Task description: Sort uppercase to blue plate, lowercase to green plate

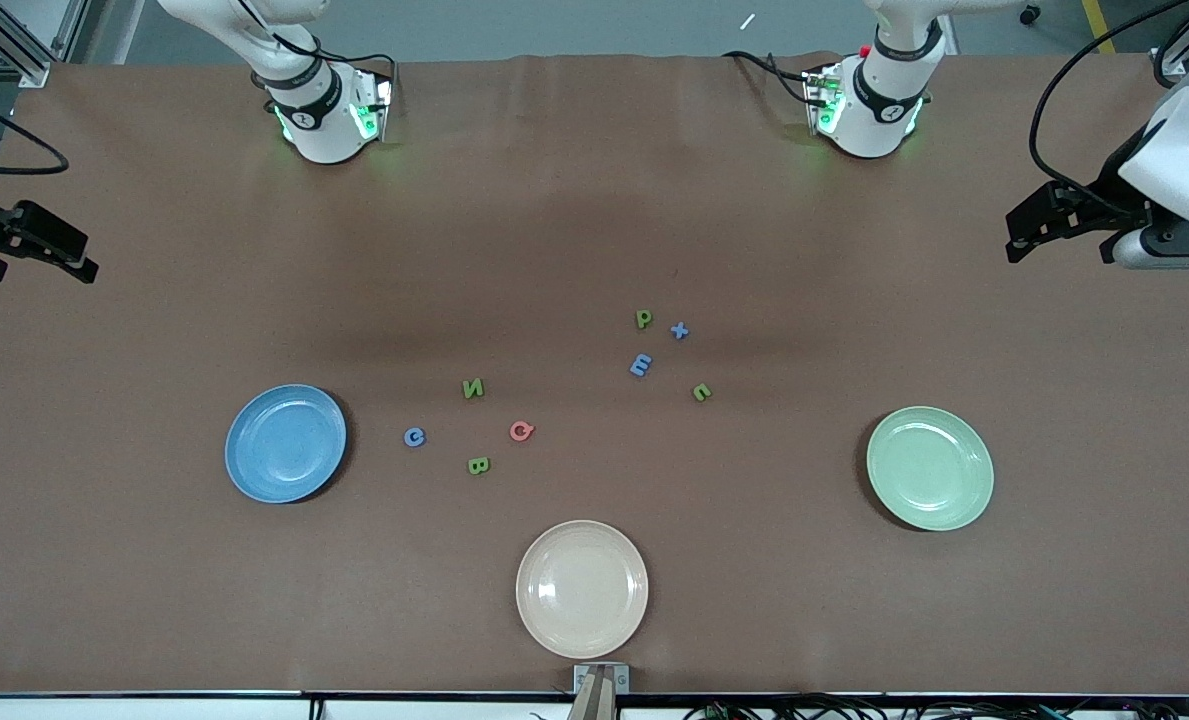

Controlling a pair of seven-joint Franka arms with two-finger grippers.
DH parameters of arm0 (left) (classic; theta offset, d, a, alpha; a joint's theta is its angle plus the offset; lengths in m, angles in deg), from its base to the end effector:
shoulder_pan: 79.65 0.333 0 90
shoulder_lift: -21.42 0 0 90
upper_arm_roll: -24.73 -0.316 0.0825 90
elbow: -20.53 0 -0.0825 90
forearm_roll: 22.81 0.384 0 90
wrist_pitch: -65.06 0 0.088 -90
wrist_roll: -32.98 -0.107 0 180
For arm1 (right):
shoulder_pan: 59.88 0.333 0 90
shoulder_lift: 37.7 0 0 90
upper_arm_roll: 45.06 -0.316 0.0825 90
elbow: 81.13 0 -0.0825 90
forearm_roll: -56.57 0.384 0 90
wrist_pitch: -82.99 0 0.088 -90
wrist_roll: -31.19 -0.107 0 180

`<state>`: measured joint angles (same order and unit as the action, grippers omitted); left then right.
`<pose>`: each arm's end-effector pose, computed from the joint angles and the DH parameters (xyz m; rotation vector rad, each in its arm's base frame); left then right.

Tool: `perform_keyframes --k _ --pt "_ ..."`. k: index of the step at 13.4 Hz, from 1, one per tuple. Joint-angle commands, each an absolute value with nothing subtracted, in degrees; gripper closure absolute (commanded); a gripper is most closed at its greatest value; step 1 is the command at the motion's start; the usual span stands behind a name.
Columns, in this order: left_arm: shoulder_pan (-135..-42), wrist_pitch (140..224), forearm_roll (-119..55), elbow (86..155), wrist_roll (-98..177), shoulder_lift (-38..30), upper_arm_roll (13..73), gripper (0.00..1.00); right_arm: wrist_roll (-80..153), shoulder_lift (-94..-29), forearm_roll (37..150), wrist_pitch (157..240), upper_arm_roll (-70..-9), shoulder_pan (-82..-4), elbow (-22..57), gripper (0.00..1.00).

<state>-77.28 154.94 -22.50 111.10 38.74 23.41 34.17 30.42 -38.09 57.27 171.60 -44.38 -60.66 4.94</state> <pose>0.5396 -0.0680 0.6384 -3.1326 0.0356 -0.0365 0.5546 -0.0128 0.6509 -3.1286 0.0601 -0.0588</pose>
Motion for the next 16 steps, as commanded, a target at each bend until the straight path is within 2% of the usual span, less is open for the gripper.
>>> perform_keyframes --k 1,9,13,16 --pt "-77.27 153.83 -22.55 110.27 39.39 23.45 34.31 0.00 30.13 -37.53 57.01 171.23 -44.27 -60.40 5.44 0.00" --pt "-77.19 153.74 -22.55 109.83 39.39 21.87 34.31 0.00 29.43 -38.93 57.27 172.02 -44.44 -56.98 8.08 0.00" --pt "-77.71 154.18 -22.81 110.36 39.83 18.71 35.36 0.00 29.43 -44.02 57.27 173.51 -44.36 -53.73 8.52 0.00" --pt "-79.11 156.63 -22.64 110.88 43.42 15.72 35.89 0.00 29.34 -50.51 57.36 176.57 -44.44 -51.09 8.52 0.00"
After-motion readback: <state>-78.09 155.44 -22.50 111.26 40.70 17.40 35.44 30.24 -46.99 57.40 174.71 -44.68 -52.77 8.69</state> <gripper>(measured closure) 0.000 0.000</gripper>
